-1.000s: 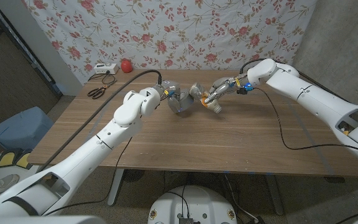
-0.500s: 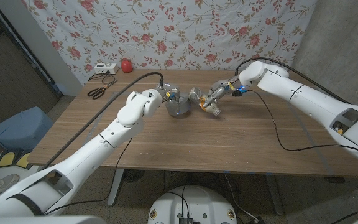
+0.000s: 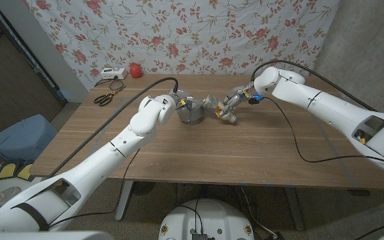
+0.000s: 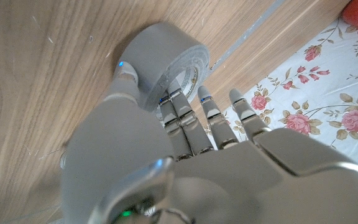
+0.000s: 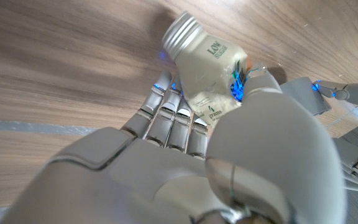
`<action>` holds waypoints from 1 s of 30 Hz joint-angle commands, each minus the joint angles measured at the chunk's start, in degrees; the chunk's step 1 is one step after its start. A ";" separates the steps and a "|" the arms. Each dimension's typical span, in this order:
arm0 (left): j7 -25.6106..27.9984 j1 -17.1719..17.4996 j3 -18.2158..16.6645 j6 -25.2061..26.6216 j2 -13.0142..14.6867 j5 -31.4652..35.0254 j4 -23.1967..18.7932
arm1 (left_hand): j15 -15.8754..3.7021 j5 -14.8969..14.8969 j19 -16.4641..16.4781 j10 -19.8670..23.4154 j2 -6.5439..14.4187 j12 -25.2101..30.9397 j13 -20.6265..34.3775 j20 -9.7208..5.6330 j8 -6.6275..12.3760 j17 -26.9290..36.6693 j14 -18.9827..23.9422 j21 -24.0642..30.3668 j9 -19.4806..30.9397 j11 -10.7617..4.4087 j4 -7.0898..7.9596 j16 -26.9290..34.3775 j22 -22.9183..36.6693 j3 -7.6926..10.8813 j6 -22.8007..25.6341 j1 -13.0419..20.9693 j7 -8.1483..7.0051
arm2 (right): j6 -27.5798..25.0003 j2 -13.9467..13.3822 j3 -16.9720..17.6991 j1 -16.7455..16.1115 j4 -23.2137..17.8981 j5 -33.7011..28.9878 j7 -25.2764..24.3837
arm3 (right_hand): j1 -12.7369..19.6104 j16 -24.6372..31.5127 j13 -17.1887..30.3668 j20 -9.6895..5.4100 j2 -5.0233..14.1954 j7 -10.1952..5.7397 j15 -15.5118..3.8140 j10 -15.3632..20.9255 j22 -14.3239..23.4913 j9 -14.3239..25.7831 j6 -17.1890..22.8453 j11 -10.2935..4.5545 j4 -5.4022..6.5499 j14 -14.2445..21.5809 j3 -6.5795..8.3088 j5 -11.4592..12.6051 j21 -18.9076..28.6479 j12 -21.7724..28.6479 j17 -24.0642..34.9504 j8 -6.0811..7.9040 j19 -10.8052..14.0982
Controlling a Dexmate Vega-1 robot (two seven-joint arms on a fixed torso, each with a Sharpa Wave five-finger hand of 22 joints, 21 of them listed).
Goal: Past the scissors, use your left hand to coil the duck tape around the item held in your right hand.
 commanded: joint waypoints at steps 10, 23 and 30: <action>-5.55 -1.33 -0.80 -1.86 -0.60 0.29 0.40 | 2.44 6.43 -3.90 -26.18 -5.93 0.15 -5.73 3.56 -0.51 0.52 -14.83 -3.78 -0.97 7.28 3.65 -0.41 0.59 -9.14 -32.42 -7.06 2.90 | -2.35 -0.20 -0.32 0.10 -0.56 -2.17 -0.92 | -1.02 -2.63 -2.76 0.50 0.13 -0.69 2.97 -25.22 -0.03 0.17 -18.52 1.44 1.22 -24.53 -8.10 2.72 -7.61 -0.15 -3.72 0.33 -13.32; 1.21 1.32 -3.54 -1.17 0.35 -0.48 -1.68 | 6.02 8.34 -6.02 -35.79 -6.00 0.10 -7.22 3.62 -0.13 0.69 -21.07 -5.39 -1.10 10.17 5.32 -0.45 0.76 -12.06 -40.03 -9.02 4.40 | 2.17 -0.36 3.41 -2.06 1.21 2.26 -3.91 | -9.80 -2.65 -5.43 3.88 -3.99 0.41 8.08 -44.85 0.15 0.04 -38.86 3.80 5.39 -42.96 -17.75 8.42 -16.77 0.31 -6.64 0.29 -27.43; 11.02 4.70 -7.51 -1.33 0.43 -4.86 -2.73 | 5.79 8.54 -6.19 -37.49 -5.59 0.14 -7.49 3.63 -0.13 0.73 -21.68 -5.60 -1.14 10.36 5.78 -0.25 0.80 -12.47 -41.03 -9.45 3.93 | 10.55 -0.07 9.05 -6.71 3.26 8.38 -10.60 | -12.05 -2.38 -5.71 5.76 -4.06 1.30 9.25 -45.60 0.17 0.10 -38.70 5.07 6.57 -44.97 -19.32 9.21 -17.58 0.85 -6.87 1.15 -28.06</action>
